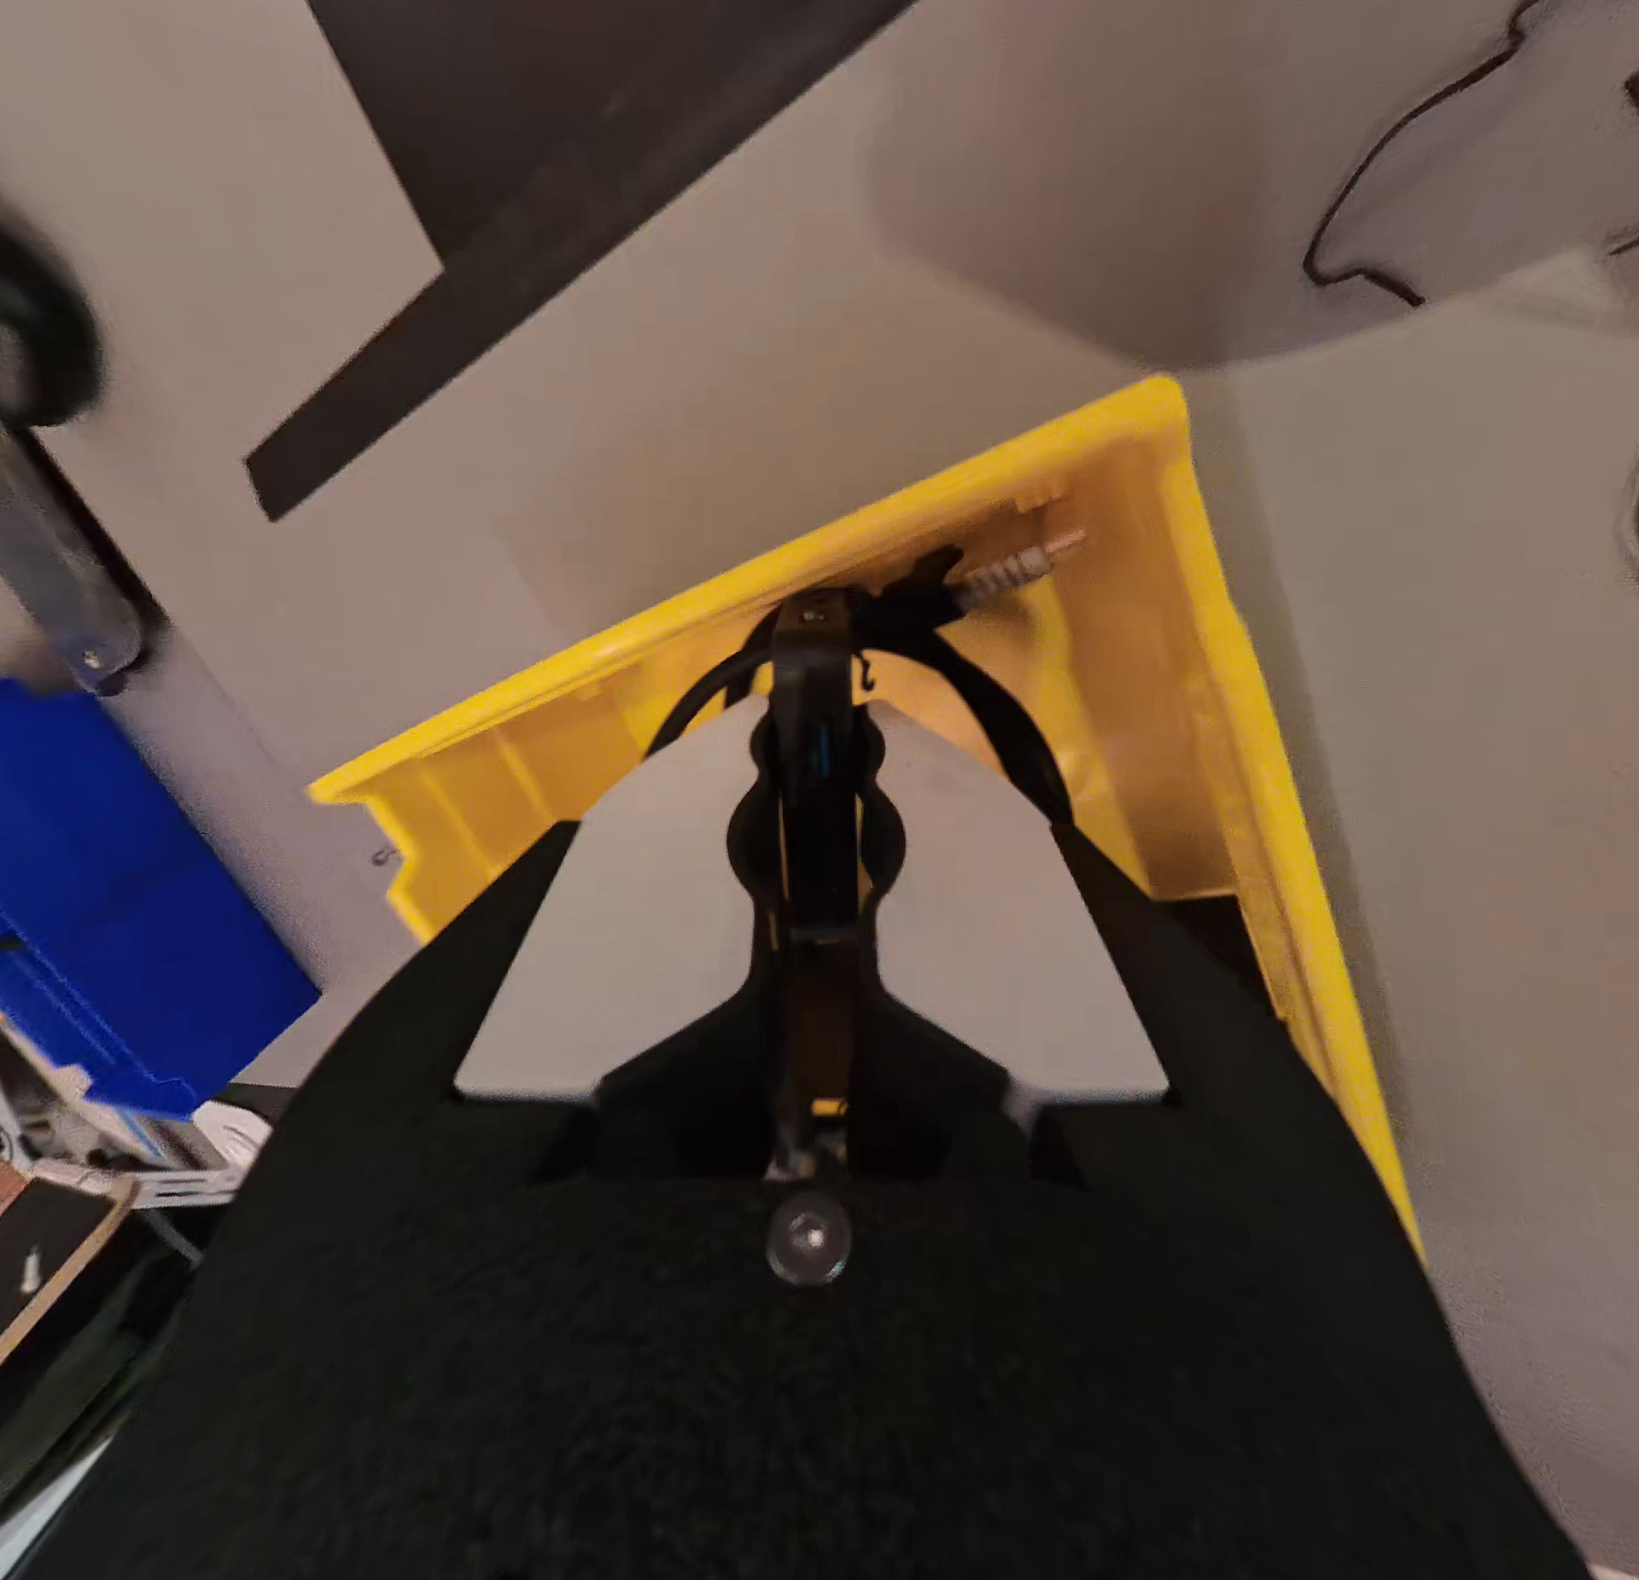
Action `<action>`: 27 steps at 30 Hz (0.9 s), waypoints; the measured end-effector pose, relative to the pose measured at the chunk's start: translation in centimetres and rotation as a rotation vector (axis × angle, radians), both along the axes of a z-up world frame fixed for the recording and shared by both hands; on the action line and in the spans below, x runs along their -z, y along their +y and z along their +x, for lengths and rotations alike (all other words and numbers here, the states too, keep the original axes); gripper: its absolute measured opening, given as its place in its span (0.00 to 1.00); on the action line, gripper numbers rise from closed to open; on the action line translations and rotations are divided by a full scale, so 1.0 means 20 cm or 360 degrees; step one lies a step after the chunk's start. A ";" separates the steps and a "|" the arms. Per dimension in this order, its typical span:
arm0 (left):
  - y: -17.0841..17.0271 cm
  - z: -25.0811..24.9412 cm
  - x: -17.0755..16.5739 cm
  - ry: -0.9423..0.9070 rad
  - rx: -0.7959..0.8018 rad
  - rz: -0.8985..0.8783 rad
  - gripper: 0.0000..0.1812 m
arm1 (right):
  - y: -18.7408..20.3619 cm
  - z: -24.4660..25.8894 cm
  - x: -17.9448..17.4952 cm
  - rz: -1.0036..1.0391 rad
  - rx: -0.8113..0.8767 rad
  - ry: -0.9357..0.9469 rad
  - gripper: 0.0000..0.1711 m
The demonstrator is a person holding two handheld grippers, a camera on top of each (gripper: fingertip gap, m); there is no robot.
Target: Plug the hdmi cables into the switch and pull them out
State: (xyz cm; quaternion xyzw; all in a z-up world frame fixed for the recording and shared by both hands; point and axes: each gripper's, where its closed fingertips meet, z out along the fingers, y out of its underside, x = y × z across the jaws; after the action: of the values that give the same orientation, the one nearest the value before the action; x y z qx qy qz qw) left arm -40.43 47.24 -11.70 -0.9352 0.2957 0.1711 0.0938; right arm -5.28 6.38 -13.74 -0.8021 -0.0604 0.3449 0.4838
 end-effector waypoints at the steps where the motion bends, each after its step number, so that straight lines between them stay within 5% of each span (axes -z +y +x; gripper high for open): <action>1: 0.00 -0.01 -0.05 0.0002 0.0014 0.0025 0.08 | 0.00 0.00 0.00 0.0003 -0.0001 0.0000 0.22; 12: 0.11 -0.14 -0.84 0.0029 0.0356 0.0569 0.08 | -0.01 -0.01 -0.04 0.0036 0.0013 0.0027 0.21; 15: 0.08 0.00 -1.05 -0.0252 0.0665 0.0754 0.08 | -0.01 -0.03 -0.07 0.0077 -0.0005 0.0045 0.21; 20: -0.47 0.48 -1.29 -0.1018 0.1457 0.1038 0.08 | -0.01 -0.07 -0.14 0.0260 -0.0044 -0.0088 0.23; 27: -1.34 0.88 -1.12 -0.1368 0.2039 0.1176 0.07 | 0.01 -0.25 -0.36 0.0512 -0.0413 -0.0278 0.20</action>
State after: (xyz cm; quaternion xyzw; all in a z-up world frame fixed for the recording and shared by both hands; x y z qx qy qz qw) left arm -22.83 20.45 10.63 -0.4806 0.6312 -0.1990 0.5754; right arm -10.33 6.65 -6.58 -0.7268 -0.2589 0.3195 0.5502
